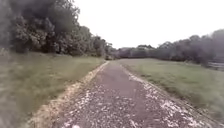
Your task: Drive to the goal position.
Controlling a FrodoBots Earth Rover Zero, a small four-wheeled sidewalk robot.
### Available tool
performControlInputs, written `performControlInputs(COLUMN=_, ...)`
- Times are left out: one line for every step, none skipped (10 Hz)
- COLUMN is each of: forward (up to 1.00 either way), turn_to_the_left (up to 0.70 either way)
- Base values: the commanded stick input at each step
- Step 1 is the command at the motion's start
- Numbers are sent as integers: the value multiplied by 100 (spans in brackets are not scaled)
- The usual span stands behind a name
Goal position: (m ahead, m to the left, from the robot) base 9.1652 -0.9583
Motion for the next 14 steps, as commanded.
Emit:
performControlInputs(forward=70, turn_to_the_left=-14)
performControlInputs(forward=70, turn_to_the_left=-28)
performControlInputs(forward=70, turn_to_the_left=-30)
performControlInputs(forward=70, turn_to_the_left=-31)
performControlInputs(forward=70, turn_to_the_left=-31)
performControlInputs(forward=70, turn_to_the_left=-31)
performControlInputs(forward=70, turn_to_the_left=-8)
performControlInputs(forward=70, turn_to_the_left=-3)
performControlInputs(forward=70, turn_to_the_left=0)
performControlInputs(forward=70, turn_to_the_left=0)
performControlInputs(forward=70, turn_to_the_left=0)
performControlInputs(forward=70, turn_to_the_left=0)
performControlInputs(forward=70, turn_to_the_left=0)
performControlInputs(forward=70, turn_to_the_left=0)
